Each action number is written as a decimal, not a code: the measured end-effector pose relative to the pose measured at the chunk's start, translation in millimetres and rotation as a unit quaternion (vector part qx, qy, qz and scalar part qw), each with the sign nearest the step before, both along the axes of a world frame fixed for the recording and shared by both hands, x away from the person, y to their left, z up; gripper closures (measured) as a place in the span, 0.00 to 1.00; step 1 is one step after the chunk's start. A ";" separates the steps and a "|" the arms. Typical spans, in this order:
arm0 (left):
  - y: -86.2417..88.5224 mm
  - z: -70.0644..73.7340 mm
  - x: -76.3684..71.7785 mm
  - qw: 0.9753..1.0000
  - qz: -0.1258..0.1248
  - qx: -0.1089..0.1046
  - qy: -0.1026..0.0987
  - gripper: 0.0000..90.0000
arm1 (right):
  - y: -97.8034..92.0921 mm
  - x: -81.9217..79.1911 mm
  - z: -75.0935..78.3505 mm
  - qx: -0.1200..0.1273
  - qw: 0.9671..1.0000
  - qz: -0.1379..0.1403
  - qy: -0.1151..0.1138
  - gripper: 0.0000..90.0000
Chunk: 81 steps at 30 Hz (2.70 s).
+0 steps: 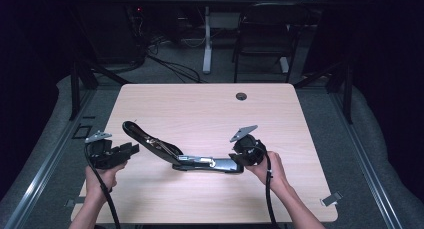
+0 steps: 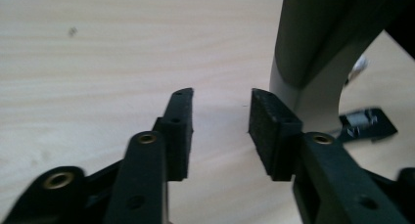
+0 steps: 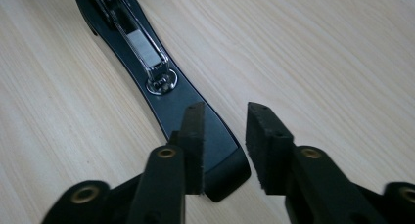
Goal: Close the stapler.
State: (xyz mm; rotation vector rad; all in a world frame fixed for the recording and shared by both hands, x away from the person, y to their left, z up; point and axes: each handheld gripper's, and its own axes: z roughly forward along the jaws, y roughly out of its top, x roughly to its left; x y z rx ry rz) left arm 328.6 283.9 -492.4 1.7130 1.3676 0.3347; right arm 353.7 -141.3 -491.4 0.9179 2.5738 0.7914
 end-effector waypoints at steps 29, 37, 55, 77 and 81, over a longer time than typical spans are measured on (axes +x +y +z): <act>-24.4 23.4 -7.0 0.992 0.013 -0.004 -0.128 1.00 | 18.4 4.0 22.8 0.049 0.998 0.012 -0.029 0.98; -26.0 22.1 -4.4 0.990 -0.003 -0.007 -0.138 1.00 | 39.7 9.9 28.8 0.056 0.997 0.028 -0.036 0.98; -37.9 20.9 -3.5 0.990 -0.028 -0.007 -0.142 1.00 | 82.8 21.9 38.8 0.075 0.995 0.053 -0.043 0.97; -62.6 20.1 3.6 0.987 -0.068 0.017 -0.145 1.00 | 113.8 20.8 62.8 0.096 0.990 0.084 -0.059 0.96; -67.0 19.7 4.8 0.987 -0.072 0.017 -0.145 1.00 | 119.9 22.1 66.2 0.097 0.989 0.089 -0.060 0.96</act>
